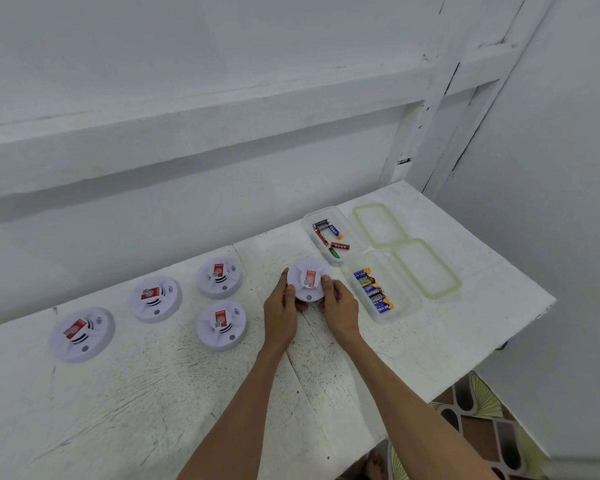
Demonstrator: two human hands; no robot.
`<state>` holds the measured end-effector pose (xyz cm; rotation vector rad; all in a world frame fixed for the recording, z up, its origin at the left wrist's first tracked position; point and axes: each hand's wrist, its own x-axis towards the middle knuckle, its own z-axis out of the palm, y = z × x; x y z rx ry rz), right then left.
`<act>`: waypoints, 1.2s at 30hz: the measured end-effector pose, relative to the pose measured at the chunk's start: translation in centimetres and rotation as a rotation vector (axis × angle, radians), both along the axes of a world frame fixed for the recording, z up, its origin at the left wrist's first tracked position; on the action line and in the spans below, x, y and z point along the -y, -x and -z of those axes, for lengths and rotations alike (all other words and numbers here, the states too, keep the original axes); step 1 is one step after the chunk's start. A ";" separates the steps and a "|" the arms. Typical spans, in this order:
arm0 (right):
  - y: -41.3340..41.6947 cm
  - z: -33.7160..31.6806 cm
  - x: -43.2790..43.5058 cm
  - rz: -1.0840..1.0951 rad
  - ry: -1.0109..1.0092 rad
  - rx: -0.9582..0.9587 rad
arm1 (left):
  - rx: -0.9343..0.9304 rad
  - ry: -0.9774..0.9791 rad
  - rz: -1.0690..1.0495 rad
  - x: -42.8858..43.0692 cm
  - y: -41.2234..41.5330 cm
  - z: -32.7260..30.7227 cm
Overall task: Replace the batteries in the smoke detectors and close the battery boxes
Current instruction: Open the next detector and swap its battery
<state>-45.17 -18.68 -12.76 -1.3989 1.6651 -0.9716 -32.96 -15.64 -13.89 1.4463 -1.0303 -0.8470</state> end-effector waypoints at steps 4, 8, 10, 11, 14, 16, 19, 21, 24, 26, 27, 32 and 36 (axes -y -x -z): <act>0.0 0.1 0.0 0.001 0.003 -0.003 | -0.006 0.007 -0.005 -0.1 0.1 -0.3; 0.0 0.2 0.0 0.003 0.006 -0.008 | 0.007 0.010 0.001 0.0 -0.1 0.0; 0.0 0.2 0.0 0.003 0.002 -0.007 | 0.005 0.012 0.001 -0.1 -0.1 0.0; 0.0 0.2 0.1 0.003 0.000 -0.008 | 0.002 0.015 0.002 -0.1 -0.1 0.1; -0.1 0.2 0.0 0.006 -0.003 -0.009 | -0.004 0.016 0.002 -0.1 -0.1 0.1; 0.0 0.2 0.0 0.006 -0.004 -0.007 | -0.006 0.015 0.000 -0.1 -0.1 -0.1; 0.0 0.2 0.0 0.009 -0.003 -0.005 | -0.004 0.005 -0.007 -0.2 0.0 -0.4; 0.0 0.1 0.0 0.013 0.001 0.001 | 0.001 -0.001 -0.007 -0.2 -0.1 -0.5; 0.0 0.1 0.0 0.012 0.001 0.004 | 0.001 -0.007 -0.009 -0.2 -0.1 -0.5; 0.0 0.1 0.0 0.008 -0.002 0.005 | 0.004 0.001 -0.007 -0.2 -0.1 -0.4; 0.0 0.1 0.0 0.007 -0.002 0.005 | 0.004 0.005 -0.007 -0.2 -0.1 -0.3; 0.0 -0.1 -0.1 0.007 0.005 0.009 | -0.014 0.024 -0.005 -0.2 0.0 -0.4; 0.0 0.0 0.0 0.007 0.003 -0.003 | -0.016 0.019 -0.002 -0.2 0.0 -0.5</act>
